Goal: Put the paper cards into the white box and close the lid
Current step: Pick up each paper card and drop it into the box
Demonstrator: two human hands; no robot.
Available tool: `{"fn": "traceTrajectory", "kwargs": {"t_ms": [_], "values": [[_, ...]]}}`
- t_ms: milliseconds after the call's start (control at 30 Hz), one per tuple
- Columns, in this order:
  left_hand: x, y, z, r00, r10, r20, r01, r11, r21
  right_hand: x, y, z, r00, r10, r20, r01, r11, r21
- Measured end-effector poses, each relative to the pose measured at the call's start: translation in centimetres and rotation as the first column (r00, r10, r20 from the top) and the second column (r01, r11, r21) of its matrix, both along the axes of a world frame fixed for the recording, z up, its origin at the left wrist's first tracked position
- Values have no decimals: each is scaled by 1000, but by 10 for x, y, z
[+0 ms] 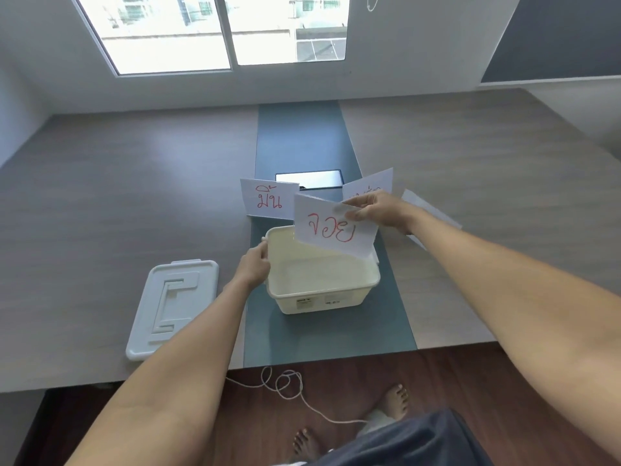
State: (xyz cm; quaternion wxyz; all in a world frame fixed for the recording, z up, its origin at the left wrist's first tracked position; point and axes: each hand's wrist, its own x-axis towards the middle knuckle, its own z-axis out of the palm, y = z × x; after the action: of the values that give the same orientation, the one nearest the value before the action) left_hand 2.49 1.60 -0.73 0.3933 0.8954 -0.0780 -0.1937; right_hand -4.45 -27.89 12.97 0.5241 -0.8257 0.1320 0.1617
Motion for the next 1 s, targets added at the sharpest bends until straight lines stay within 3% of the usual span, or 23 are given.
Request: {"fn": "traceTrajectory", "kwargs": {"t_ms": [367, 733, 1000], "values": [[0, 4, 0, 1000, 3, -10, -3, 997, -71, 11, 17, -16, 983, 135, -122, -136, 991, -3], [15, -9, 5, 997, -32, -69, 31, 999, -18, 5, 16, -43, 966, 154, -206, -135, 985, 103], [19, -24, 8, 996, -82, -21, 83, 996, 22, -22, 18, -85, 916, 223, -334, -194, 974, 118]]}}
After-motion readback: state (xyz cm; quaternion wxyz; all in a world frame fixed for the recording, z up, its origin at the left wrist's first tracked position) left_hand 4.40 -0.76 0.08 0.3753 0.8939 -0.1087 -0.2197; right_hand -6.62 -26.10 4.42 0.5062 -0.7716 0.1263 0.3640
